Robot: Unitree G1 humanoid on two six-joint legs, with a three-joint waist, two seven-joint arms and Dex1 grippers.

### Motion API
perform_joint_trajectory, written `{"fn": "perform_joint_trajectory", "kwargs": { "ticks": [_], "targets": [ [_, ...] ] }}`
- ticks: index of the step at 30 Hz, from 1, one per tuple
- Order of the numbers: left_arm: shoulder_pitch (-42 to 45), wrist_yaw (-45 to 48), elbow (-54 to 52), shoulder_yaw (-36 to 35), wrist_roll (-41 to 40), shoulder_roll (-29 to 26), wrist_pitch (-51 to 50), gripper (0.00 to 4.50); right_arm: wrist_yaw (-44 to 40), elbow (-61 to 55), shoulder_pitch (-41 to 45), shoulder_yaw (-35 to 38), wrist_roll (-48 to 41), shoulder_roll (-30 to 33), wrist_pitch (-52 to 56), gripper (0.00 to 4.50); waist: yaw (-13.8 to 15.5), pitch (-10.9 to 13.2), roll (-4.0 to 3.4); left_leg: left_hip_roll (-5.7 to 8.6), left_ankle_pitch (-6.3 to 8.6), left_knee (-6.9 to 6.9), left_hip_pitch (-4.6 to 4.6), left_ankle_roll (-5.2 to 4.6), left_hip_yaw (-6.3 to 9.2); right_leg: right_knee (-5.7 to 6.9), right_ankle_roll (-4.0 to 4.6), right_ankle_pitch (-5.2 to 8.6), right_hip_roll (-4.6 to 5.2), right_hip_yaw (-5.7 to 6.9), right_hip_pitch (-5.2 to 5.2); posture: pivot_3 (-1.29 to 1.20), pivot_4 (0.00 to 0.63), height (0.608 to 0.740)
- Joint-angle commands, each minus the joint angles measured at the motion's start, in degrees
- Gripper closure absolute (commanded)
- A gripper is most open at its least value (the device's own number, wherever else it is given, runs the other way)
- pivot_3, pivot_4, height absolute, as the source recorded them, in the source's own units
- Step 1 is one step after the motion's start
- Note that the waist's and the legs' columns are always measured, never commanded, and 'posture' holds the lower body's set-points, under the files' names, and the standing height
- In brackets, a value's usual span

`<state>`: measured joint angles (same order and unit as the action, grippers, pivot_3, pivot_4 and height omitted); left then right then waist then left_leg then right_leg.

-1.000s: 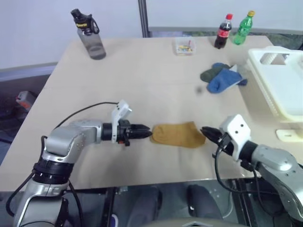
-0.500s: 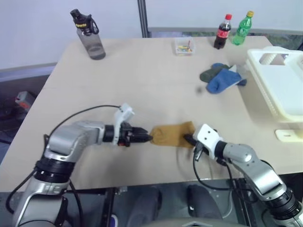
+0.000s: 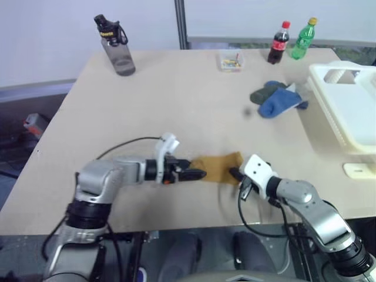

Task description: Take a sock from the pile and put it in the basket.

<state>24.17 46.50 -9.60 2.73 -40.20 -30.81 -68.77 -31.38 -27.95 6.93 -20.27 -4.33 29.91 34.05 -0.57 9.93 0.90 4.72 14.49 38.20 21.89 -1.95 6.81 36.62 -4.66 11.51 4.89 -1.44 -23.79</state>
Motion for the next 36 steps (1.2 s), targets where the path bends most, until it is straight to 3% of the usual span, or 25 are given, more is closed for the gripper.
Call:
{"fn": "perform_joint_trajectory", "kwargs": {
  "ticks": [1, 9, 16, 23, 26, 28, 31, 34, 36],
  "targets": [
    [0.6, 3.3, -2.7, -3.6, -7.0, 1.2, -1.6, 0.05, -0.5, -2.8, -1.2, 1.4, -1.6, -0.3, 3.0, 4.50, -0.2, 0.0, 0.00, 0.00, 0.00, 0.00, 0.01, 0.00, 0.01, 0.01, 0.01, 0.00, 0.00, 0.00, -0.02, 0.00, 0.150, 0.740],
    [3.6, 5.7, -0.3, -0.2, -9.6, 4.3, -1.0, 0.05, 0.1, -8.0, -2.6, 5.5, -6.0, -1.2, 8.4, 4.50, 0.1, 0.0, -0.02, 0.03, 0.00, -0.03, 0.05, 0.00, 0.04, -0.02, 0.14, -0.08, 0.02, 0.03, -0.04, 0.00, 0.150, 0.740],
    [7.7, 5.7, 8.9, 7.0, -4.3, 12.5, 4.9, 0.05, 0.8, -15.7, -5.5, 10.7, -8.6, 1.8, 13.8, 4.50, 0.2, 0.1, -0.02, 0.04, 0.00, -0.04, 0.10, 0.00, 0.06, -0.08, 0.19, -0.11, 0.02, 0.05, -0.05, 0.00, 0.150, 0.740],
    [11.3, 3.4, 21.1, 15.3, 6.9, 19.4, 12.4, 0.05, -0.3, -31.1, -21.5, 19.0, -11.3, 11.4, 22.4, 4.50, 1.5, 0.0, -0.01, 0.03, 0.01, -0.04, 0.30, -0.02, 0.21, -0.37, 0.00, 0.00, 0.05, 0.27, -0.02, 0.00, 0.150, 0.740],
    [11.7, 5.3, 23.8, 19.5, 10.6, 19.4, 15.6, 0.00, 1.7, -32.1, -28.3, 27.0, -14.6, 10.4, 19.3, 3.73, 1.5, -0.1, -0.14, 0.03, 0.03, -0.02, 0.25, -0.05, 0.19, -0.58, -0.05, 0.00, 0.09, 0.28, 0.16, 0.00, 0.150, 0.740],
    [11.3, 7.5, 23.6, 20.3, 11.8, 18.5, 18.1, 0.00, 3.8, -32.1, -30.3, 31.9, -18.8, 9.6, 17.3, 2.83, 1.6, -0.3, -0.12, 0.05, 0.05, 0.00, 0.19, -0.10, 0.18, -0.70, -0.11, 0.02, 0.12, 0.28, 0.29, 0.00, 0.150, 0.740],
    [9.7, 12.5, 17.3, 17.6, 10.7, 14.5, 22.8, 0.00, 9.6, -32.1, -26.0, 35.9, -25.9, 6.7, 19.4, 1.38, 1.1, -0.3, -0.15, 0.02, 0.06, 0.02, 0.12, -0.10, 0.18, -0.71, -0.11, 0.03, 0.13, 0.27, 0.38, 0.00, 0.150, 0.740],
    [6.7, 15.3, 10.6, 16.9, 14.1, 8.8, 32.1, 0.00, 14.7, -31.6, -18.5, 34.9, -29.6, 1.5, 26.0, 0.05, 0.3, -0.3, -0.18, -0.24, 0.05, -0.06, 0.12, -0.10, 0.11, -0.68, -0.01, 0.03, 0.12, 0.20, 0.23, 0.00, 0.150, 0.740],
    [4.7, 16.0, 6.3, 14.7, 14.4, 6.3, 36.6, 0.00, 17.0, -29.6, -12.9, 33.2, -31.4, -1.8, 29.9, 0.05, 0.1, -0.3, -0.29, -0.40, 0.05, -0.25, 0.13, -0.09, 0.09, -0.69, 0.06, -0.02, 0.05, 0.20, 0.10, 0.00, 0.150, 0.740]
  ]
}}
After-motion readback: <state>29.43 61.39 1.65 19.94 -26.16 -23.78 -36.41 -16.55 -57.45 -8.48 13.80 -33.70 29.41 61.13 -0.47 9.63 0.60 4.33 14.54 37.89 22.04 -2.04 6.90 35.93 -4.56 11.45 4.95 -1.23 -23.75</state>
